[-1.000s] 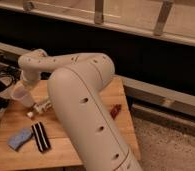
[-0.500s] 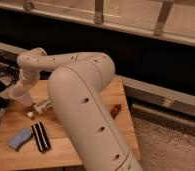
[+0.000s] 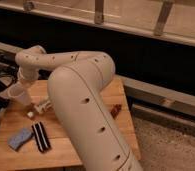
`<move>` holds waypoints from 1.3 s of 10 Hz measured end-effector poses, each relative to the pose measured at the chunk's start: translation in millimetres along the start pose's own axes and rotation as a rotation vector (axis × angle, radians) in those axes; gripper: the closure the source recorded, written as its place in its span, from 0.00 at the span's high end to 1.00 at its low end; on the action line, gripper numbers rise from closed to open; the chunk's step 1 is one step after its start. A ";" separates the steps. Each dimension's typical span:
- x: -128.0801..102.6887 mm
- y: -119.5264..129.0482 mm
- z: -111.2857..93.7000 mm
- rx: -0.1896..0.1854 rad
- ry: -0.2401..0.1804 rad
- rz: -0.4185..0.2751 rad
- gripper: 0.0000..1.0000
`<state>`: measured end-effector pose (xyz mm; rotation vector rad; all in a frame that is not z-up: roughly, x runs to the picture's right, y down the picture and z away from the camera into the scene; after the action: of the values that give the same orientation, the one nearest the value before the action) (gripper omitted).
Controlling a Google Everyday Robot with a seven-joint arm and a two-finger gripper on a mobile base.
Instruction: Pick up the ceramic cup
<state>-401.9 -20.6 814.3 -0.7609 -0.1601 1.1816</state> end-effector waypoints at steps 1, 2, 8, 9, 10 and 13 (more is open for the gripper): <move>-0.1 0.4 -2.2 -0.002 0.004 0.003 0.02; -0.4 2.2 -3.5 -0.005 0.005 0.003 0.02; -10.6 12.1 -21.7 -0.022 0.003 -0.002 0.02; -12.8 15.5 -26.1 -0.024 0.002 -0.003 0.02; -13.8 16.9 -29.4 -0.024 0.003 -0.003 0.02; -9.1 13.1 -22.0 -0.021 0.002 -0.002 0.02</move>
<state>-404.8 -36.4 792.4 -0.7799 -0.1721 1.1790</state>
